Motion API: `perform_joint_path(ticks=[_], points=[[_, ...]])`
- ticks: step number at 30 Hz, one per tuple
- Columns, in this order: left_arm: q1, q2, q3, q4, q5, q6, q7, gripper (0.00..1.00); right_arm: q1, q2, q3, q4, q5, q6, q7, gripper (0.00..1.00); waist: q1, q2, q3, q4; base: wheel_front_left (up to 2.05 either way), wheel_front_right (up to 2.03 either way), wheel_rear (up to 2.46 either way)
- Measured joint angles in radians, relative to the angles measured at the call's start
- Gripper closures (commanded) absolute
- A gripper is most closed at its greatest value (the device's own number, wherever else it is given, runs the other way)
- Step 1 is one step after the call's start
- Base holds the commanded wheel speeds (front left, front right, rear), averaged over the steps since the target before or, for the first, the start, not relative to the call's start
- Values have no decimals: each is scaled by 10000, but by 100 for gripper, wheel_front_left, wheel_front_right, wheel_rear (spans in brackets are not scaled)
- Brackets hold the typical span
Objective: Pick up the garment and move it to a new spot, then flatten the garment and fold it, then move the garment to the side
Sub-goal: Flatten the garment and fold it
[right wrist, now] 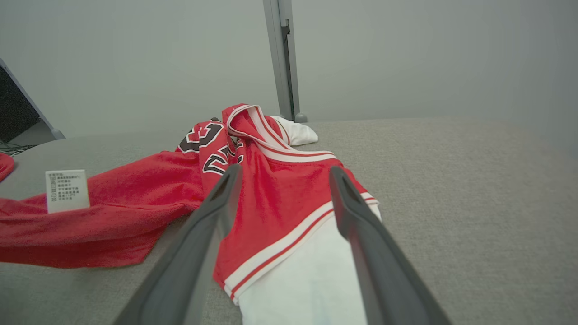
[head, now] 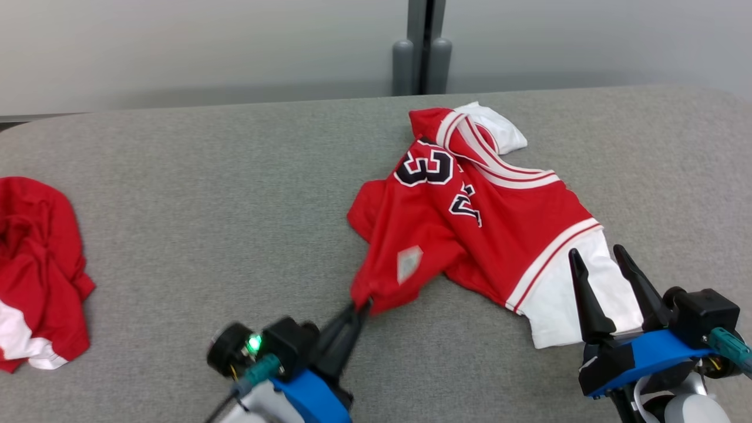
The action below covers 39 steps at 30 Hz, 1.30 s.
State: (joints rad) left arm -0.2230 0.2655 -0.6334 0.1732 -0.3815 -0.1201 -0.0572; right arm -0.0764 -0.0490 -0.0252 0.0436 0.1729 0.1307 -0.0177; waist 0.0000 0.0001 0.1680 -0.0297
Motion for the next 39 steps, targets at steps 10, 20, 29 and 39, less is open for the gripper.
perform_joint_path(ticks=[10,20,29,39], points=[[1208,90,-1655,-999,-692,-36,1793,16,181,-4,-151,-144,46,-2,138,0,-1,0,-290,426,0,0,0],[1238,504,-1089,-1720,-2111,405,2661,0,182,-4,-119,-159,134,-2,178,0,-1,-1,-330,263,0,0,0],[394,297,-339,-938,-2527,999,3080,0,186,-6,-73,-144,236,-2,150,0,-1,0,-341,-172,0,0,0],[-912,-489,-594,1710,-2652,849,3774,0,109,-6,-40,-140,328,-2,71,0,1,0,-92,-788,0,0,0]])
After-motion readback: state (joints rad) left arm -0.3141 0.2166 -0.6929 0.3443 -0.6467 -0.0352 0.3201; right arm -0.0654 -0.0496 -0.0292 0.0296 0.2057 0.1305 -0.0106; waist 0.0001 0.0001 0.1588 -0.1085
